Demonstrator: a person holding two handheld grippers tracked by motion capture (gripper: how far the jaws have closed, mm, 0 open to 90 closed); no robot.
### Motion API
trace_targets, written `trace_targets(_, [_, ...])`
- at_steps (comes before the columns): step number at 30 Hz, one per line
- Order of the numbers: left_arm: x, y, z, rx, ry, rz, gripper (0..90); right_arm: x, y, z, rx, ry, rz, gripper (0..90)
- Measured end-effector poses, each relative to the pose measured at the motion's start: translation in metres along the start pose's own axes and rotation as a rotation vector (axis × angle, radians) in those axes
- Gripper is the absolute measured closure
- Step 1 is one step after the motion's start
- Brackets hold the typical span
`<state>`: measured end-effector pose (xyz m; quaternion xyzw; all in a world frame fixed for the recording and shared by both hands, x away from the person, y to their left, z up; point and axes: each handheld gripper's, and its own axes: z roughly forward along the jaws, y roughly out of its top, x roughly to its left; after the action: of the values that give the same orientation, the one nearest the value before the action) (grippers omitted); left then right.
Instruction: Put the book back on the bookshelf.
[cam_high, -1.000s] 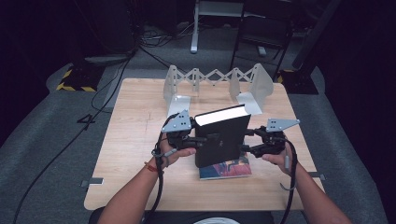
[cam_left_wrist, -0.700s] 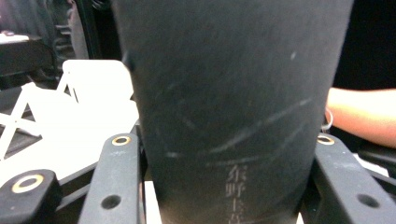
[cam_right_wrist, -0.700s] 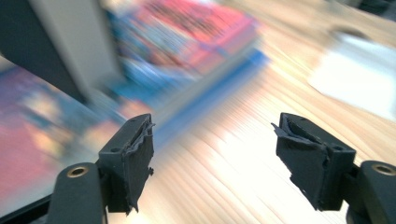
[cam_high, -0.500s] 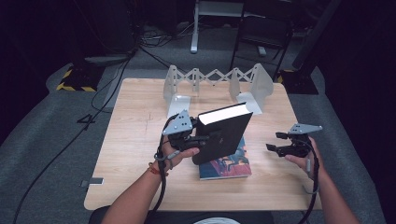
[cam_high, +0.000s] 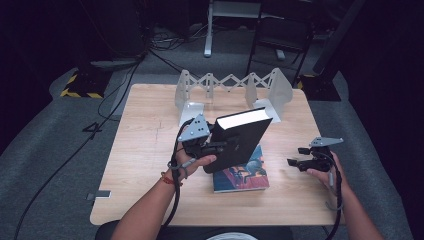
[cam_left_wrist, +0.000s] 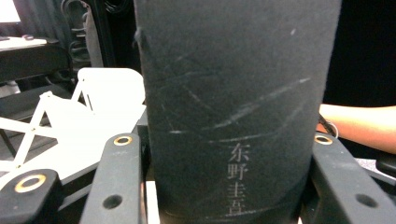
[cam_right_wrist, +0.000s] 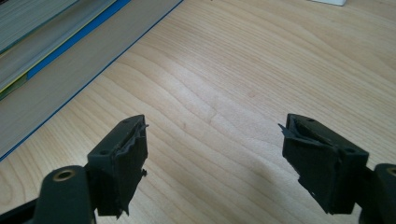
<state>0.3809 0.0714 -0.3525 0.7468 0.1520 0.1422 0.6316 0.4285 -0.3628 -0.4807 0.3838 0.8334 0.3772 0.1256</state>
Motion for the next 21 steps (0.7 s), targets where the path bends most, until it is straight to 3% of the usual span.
trace_targets(16, [0.003, 0.010, -0.003, 0.024, 0.045, 0.037, 53.0, 0.001, -0.001, 0.005, -0.001, 0.019, 0.008, 20.8])
trace_targets(21, [0.006, 0.011, -0.005, 0.025, 0.063, 0.030, 52.9, 0.001, -0.002, 0.008, -0.007, 0.017, 0.001, 18.8])
